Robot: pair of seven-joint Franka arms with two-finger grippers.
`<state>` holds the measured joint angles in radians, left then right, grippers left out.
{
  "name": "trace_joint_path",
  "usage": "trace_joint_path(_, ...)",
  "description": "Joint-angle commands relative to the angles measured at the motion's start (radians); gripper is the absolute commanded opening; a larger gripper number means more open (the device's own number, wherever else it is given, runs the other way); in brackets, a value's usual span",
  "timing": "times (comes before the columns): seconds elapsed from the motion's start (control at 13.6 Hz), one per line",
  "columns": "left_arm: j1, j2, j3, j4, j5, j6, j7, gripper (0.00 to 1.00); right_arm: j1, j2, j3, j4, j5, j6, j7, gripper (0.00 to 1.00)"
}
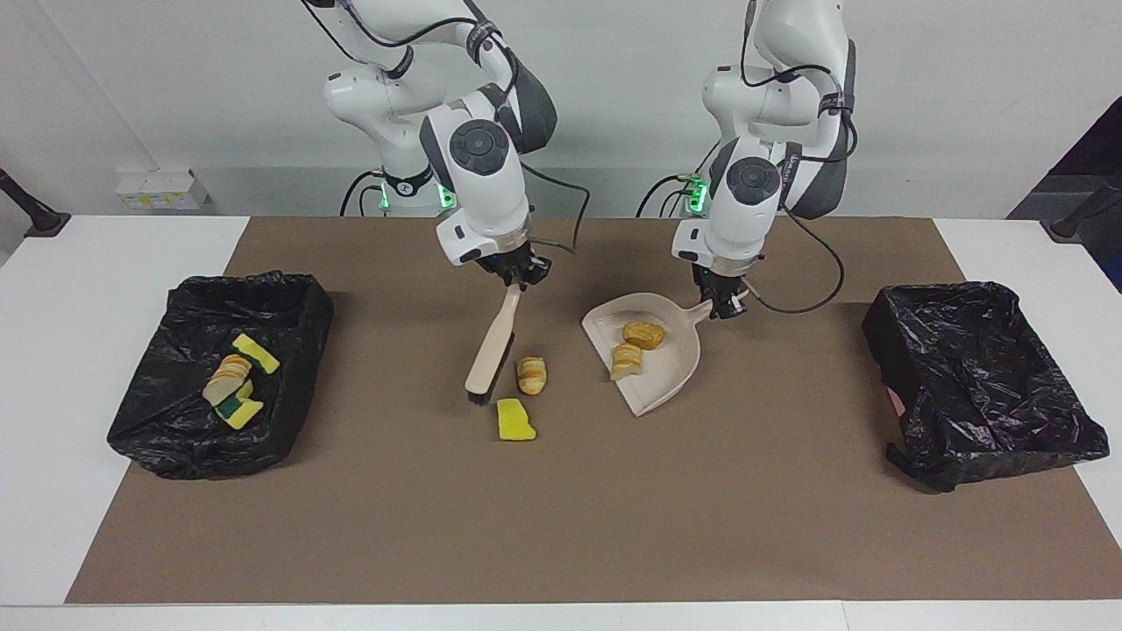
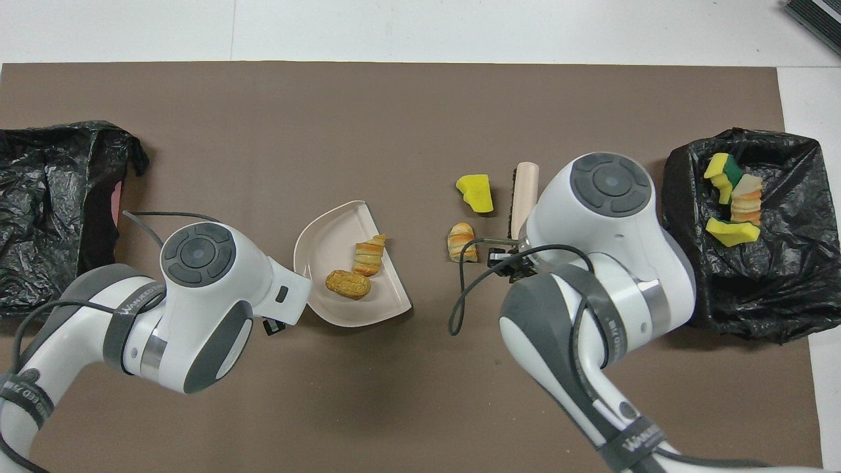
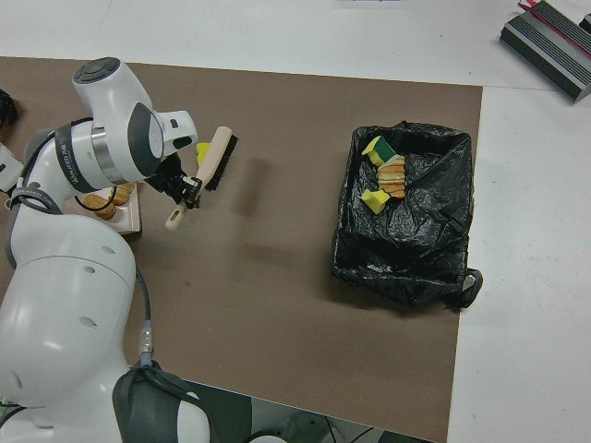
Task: Sweep and dump trash in bin
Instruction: 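Sweep the yellow sponge and bread into the dustpan with the right gripper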
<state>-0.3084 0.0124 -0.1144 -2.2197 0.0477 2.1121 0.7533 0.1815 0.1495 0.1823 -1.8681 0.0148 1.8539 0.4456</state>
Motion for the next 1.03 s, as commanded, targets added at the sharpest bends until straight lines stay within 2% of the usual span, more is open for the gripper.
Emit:
trace_joint_path(0.0, -0.005, -0.015, 0.004, -0.018, -0.014, 0.002, -0.006, 0.00, -0.072, 0.030, 0.013, -0.003, -0.109, 0.034, -0.251, 0.00)
trace_joint_path(0.22, -0.003, -0.015, 0.004, -0.018, -0.014, 0.002, -0.006, 0.00, -0.097, 0.093, 0.011, -0.023, -0.162, 0.111, -0.418, 0.00)
trace_joint_path(0.37, -0.003, -0.015, 0.005, -0.018, -0.014, -0.004, -0.006, 0.00, -0.090, 0.094, 0.016, -0.068, -0.179, 0.165, -0.442, 0.00)
trace_joint_path(0.59, -0.003, -0.015, 0.004, -0.018, -0.014, 0.000, -0.006, 0.00, -0.031, 0.110, 0.016, -0.121, -0.168, 0.247, -0.389, 0.00)
trace_joint_path(0.74, -0.003, -0.015, 0.004, -0.018, -0.014, 0.000, -0.008, 0.00, -0.004, 0.120, 0.019, -0.118, -0.158, 0.252, -0.341, 0.00)
trace_joint_path(0.96, -0.003, -0.015, 0.004, -0.018, -0.014, -0.003, -0.008, 0.00, 0.080, 0.122, 0.019, -0.111, -0.041, 0.248, -0.295, 0.00)
